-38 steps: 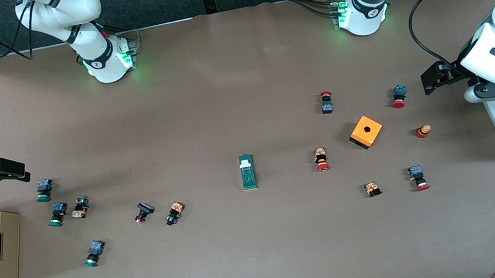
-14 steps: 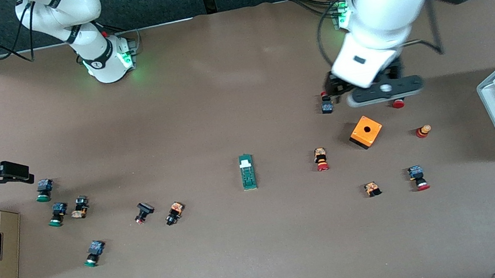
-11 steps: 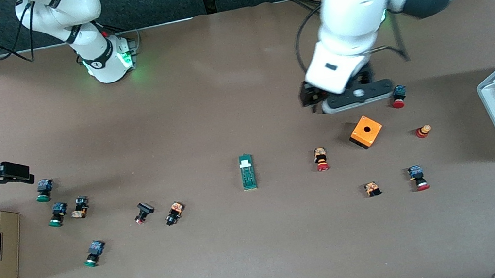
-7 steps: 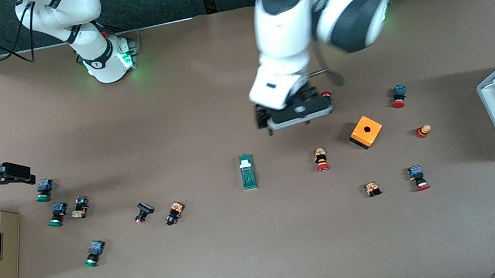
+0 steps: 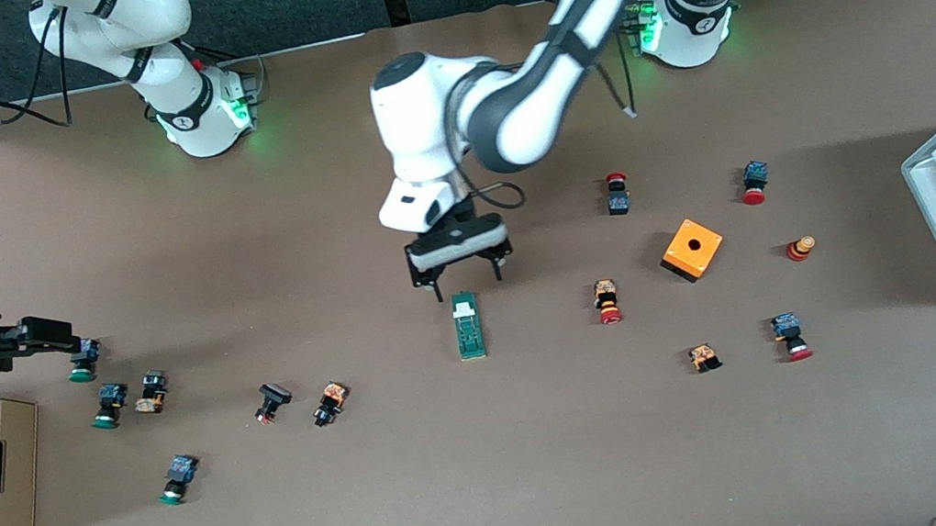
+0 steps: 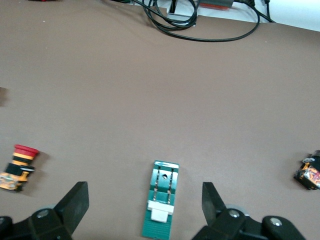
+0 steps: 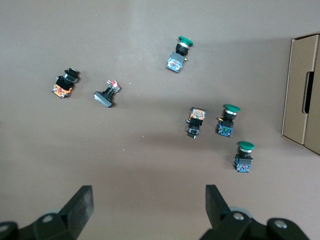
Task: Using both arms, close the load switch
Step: 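Move the left gripper over the green load switch, then lower the left gripper and grasp the green switch base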
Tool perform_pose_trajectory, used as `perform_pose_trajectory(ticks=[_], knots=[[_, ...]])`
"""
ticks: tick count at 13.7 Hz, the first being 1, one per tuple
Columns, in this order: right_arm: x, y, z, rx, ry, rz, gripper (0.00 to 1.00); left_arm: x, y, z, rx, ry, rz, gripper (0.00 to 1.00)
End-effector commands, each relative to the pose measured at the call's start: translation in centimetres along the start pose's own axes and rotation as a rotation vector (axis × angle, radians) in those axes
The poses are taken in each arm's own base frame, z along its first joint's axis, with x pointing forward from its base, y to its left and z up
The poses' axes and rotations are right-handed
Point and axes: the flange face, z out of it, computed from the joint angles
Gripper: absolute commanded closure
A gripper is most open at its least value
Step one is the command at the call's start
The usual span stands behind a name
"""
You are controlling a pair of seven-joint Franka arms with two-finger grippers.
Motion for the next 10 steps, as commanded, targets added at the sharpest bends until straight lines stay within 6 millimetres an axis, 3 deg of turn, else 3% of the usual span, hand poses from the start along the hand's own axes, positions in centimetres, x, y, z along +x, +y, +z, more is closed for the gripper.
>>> perform_pose_trajectory(ticks=[1,2,3,5,10], knots=[[0.2,0.3,0.1,0.025,0.007,-0.011,0.0,-6.3,0.9,4.4,-0.044,0.134,-0.061,0.0],[0.3,0.7,0.4,0.064,0.006,0.003,0.0,-8.7,0.4,5.3,-0.079,0.18,-0.041,0.0],[0.3,2.5,1.1,0.116,0.003,0.014,0.0,-10.3,-0.4,6.3,-0.092,0.223,-0.019,0.0],[0.6,2.9,1.8,0.167,0.006,-0.04,0.0,-14.5,-0.4,7.3,-0.113,0.249,-0.021,0.0],[0.6,2.4,1.8,0.153,-0.005,0.033,0.0,-18.9,-1.5,11.2,-0.089,0.377,0.055,0.0]])
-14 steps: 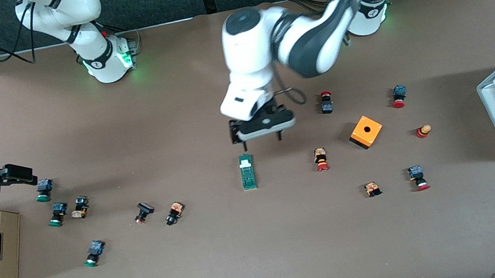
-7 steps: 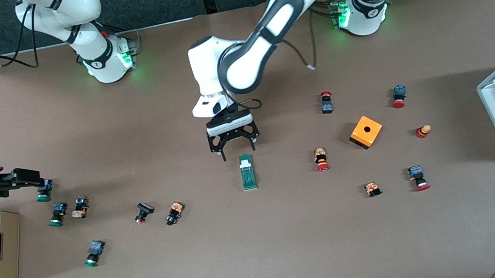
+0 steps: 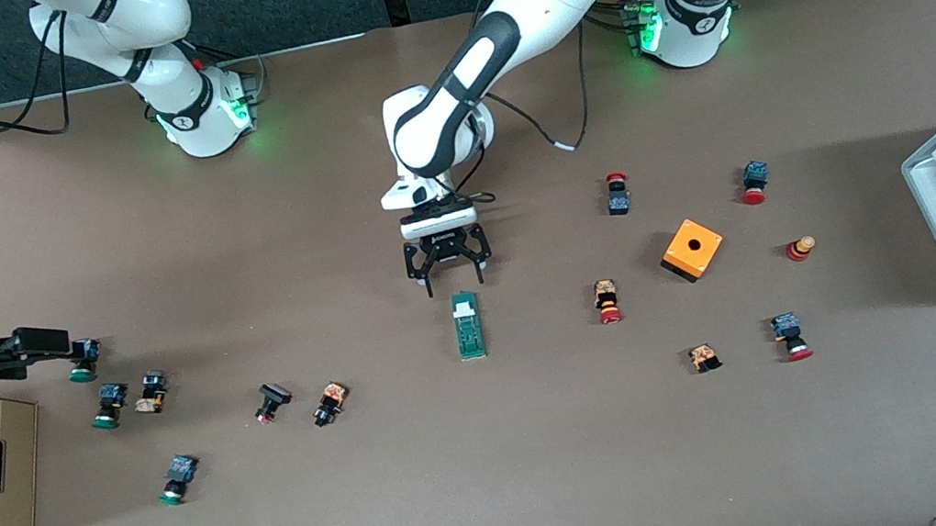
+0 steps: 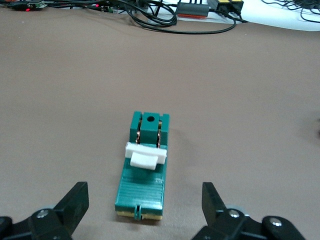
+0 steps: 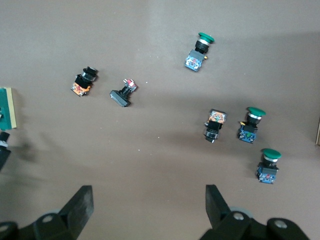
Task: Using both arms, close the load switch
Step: 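Lower the left gripper and grasp the green switch base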
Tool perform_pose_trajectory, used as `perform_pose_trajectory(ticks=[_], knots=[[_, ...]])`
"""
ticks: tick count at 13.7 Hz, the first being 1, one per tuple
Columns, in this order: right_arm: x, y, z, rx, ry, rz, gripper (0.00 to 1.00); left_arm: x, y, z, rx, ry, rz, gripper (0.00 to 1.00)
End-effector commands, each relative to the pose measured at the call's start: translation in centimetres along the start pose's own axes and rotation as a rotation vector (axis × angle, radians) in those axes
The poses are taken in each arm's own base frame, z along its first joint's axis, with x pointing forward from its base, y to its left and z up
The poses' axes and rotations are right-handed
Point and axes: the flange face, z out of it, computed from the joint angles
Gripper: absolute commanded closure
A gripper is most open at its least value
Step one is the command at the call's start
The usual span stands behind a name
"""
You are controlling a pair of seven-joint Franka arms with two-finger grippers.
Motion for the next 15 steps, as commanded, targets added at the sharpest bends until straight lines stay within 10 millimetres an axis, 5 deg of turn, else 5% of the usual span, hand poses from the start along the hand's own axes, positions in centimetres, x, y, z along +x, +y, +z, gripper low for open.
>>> perform_pose_trajectory(ticks=[1,6,9,15], knots=[[0.1,-0.4,-0.3,0.005,0.008,0.032,0.0,-2.4,-0.9,1.9,0.004,0.103,0.034,0.0],[0.4,-0.7,0.2,-0.082,-0.012,0.005,0.0,-5.0,-1.3,2.9,-0.03,0.186,0.031,0.06],[0.8,-4.0,-0.5,-0.222,-0.014,-0.07,0.0,-6.7,-1.8,3.6,-0.052,0.242,0.005,0.09],[0.8,-3.2,-0.6,-0.182,-0.007,-0.044,0.0,-8.2,-1.9,3.5,-0.063,0.301,-0.012,0.19]])
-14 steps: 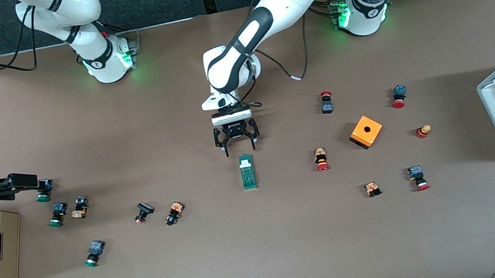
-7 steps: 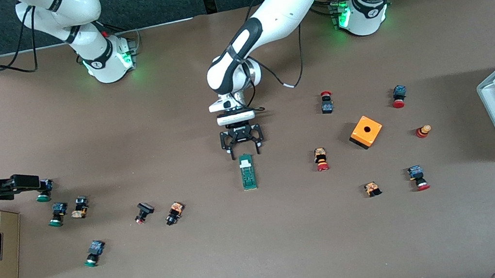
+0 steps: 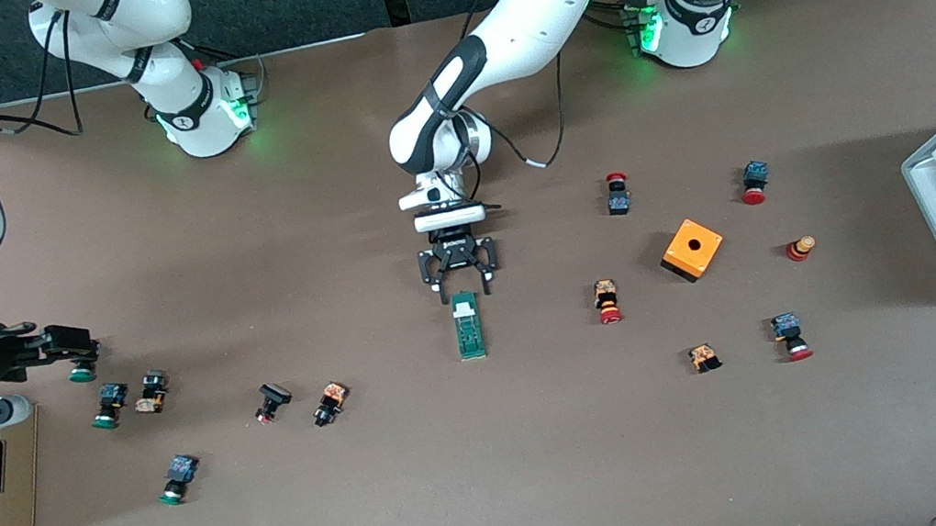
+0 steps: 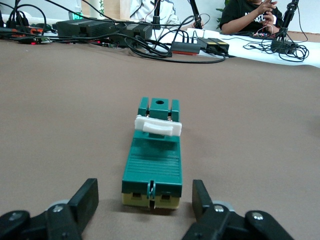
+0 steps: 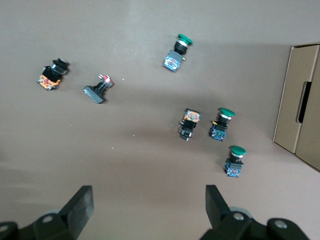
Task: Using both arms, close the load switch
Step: 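Lower the left gripper and grasp the green switch base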
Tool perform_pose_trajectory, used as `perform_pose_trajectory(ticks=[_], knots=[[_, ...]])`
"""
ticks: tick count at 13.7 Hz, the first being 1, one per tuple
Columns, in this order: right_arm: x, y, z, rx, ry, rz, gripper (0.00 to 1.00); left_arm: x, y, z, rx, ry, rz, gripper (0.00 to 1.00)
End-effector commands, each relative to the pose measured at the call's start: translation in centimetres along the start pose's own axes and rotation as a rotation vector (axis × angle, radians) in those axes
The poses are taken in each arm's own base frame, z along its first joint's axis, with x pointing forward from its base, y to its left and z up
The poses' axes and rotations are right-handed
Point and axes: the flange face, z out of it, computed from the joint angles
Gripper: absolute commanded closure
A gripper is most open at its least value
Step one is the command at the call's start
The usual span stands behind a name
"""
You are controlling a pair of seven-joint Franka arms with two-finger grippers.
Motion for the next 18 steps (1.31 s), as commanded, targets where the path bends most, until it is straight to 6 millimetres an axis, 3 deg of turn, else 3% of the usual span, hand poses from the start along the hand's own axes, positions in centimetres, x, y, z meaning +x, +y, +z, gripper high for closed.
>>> perform_pose_trajectory(ticks=[1,6,13,18], knots=[[0.1,0.8,-0.4,0.019,0.015,0.017,0.0,-1.9,0.0,-0.2,-0.013,0.051,0.015,0.21],[0.5,1.7,0.1,0.075,0.039,0.032,0.0,-2.3,-0.1,0.1,-0.025,0.086,0.041,0.29],[2.3,-0.1,2.2,0.109,0.049,-0.013,0.01,-2.6,0.2,1.0,-0.055,0.105,0.073,0.33],[4.9,-9.4,4.2,0.107,0.067,-0.18,0.01,-2.6,0.1,0.9,-0.053,0.108,0.073,0.39]])
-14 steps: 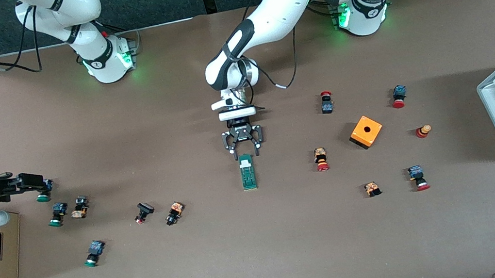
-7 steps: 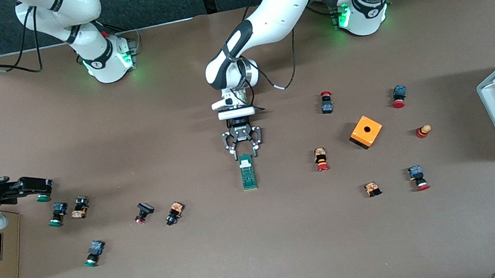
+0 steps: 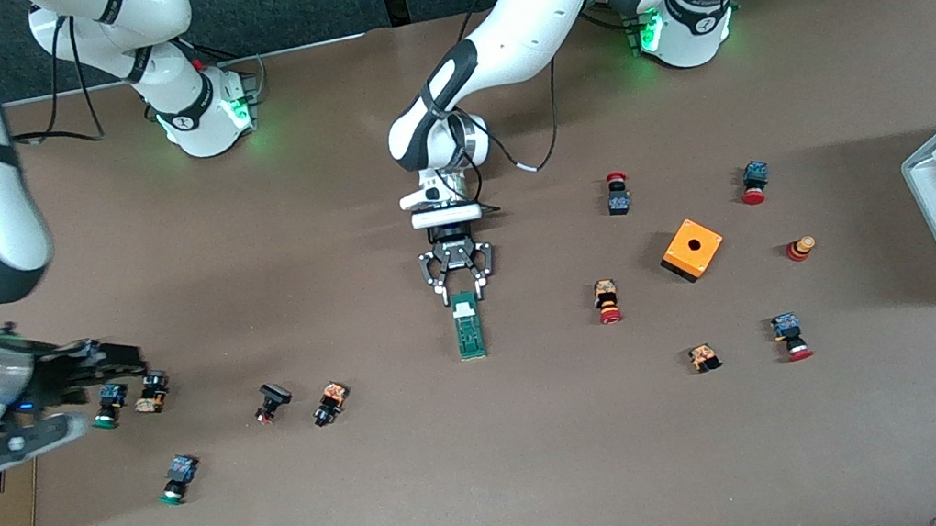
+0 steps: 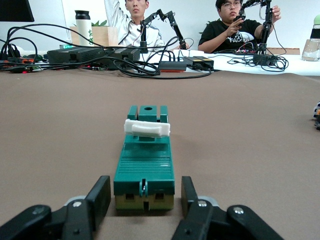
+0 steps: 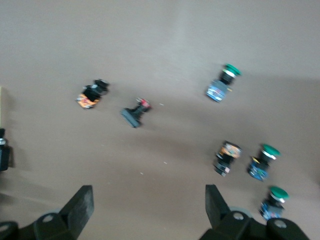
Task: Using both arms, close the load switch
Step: 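Reach the right gripper toward the white lever while the left gripper holds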
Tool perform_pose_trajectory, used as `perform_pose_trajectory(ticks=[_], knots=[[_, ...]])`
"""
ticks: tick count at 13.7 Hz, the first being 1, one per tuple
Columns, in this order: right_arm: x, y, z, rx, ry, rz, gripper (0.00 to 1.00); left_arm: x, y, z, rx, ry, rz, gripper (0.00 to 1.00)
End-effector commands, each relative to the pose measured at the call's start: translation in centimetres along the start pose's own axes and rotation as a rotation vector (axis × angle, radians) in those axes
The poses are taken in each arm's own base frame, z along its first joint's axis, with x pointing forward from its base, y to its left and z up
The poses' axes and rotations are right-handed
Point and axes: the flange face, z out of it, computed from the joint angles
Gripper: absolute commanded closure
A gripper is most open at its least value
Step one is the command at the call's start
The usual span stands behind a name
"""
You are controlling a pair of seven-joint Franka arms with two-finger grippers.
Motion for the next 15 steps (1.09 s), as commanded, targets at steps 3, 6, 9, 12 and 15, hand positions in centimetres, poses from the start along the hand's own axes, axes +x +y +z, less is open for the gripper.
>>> perform_pose_trajectory(ticks=[3,6,9,12,15], knots=[[2.5,-6.9,2.7,-0.008,0.022,-0.129,0.01,-0.9,0.4,0.4,-0.013,0.005,0.0,0.4],[4.2,-11.5,5.5,0.021,0.069,-0.32,0.01,-1.0,0.4,0.3,-0.013,0.003,-0.002,0.4],[5.1,-13.5,8.2,0.016,0.075,-0.555,0.01,-1.1,0.4,0.2,-0.014,0.002,-0.002,0.44],[6.1,-17.2,10.1,-0.013,0.12,-0.812,0.02,-1.1,0.4,0.2,-0.014,0.002,-0.005,0.47],[6.7,-20.9,12.0,-0.031,0.16,-0.887,0.02,-1.2,0.3,0.2,-0.014,0.002,-0.002,0.46]])
